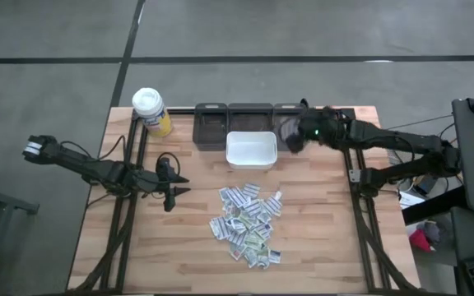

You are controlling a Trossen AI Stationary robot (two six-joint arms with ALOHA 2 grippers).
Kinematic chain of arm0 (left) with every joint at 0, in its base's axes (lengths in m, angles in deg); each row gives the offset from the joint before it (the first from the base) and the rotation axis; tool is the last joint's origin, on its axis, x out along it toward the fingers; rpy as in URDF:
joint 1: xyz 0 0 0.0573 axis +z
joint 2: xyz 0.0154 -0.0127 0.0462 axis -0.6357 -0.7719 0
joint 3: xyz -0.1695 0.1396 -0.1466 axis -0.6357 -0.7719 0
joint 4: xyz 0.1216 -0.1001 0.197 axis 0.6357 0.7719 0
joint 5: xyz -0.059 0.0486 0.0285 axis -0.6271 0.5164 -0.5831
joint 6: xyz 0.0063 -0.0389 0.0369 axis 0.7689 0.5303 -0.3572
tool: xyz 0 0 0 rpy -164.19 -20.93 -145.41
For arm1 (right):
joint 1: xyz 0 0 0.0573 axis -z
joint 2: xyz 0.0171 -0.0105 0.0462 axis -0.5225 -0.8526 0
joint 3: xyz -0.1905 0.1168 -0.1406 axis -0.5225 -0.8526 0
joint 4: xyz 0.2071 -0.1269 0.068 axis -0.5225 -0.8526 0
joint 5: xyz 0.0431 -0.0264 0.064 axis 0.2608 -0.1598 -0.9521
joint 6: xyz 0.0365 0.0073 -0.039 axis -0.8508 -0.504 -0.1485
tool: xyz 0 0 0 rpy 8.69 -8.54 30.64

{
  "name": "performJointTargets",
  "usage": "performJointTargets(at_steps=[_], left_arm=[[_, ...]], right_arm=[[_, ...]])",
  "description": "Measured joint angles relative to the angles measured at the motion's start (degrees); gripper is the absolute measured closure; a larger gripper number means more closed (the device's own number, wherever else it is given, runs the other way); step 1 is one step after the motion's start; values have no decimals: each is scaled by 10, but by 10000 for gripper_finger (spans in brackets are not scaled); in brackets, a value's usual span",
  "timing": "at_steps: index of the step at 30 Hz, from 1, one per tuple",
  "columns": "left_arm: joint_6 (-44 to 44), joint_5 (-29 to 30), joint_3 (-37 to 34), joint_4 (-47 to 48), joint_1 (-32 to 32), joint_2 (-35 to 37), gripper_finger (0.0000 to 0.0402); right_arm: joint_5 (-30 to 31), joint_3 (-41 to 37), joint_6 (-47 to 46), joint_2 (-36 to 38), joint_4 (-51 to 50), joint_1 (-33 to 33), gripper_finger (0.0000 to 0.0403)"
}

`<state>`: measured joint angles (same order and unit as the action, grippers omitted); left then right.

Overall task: Pick & Place First Aid Supplies
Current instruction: Put the blue bandage pack into the right black bin

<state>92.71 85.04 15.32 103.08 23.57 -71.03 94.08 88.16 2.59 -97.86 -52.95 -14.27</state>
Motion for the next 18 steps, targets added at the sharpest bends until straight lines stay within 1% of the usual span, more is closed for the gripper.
performJointTargets(at_steps=[2,3,9,13,18], left_arm=[[0,0,0,0,0,0,241],[0,0,0,0,0,0,241],[0,0,0,0,0,0,241],[7,0,0,0,0,0,241],[19,0,0,0,0,0,241]], right_arm=[[1,0,19,-4,5,39,394],[-8,0,29,-9,10,57,394],[-103,0,66,-74,38,142,394],[-136,0,60,-131,38,171,394],[-141,0,60,-194,38,176,394]])
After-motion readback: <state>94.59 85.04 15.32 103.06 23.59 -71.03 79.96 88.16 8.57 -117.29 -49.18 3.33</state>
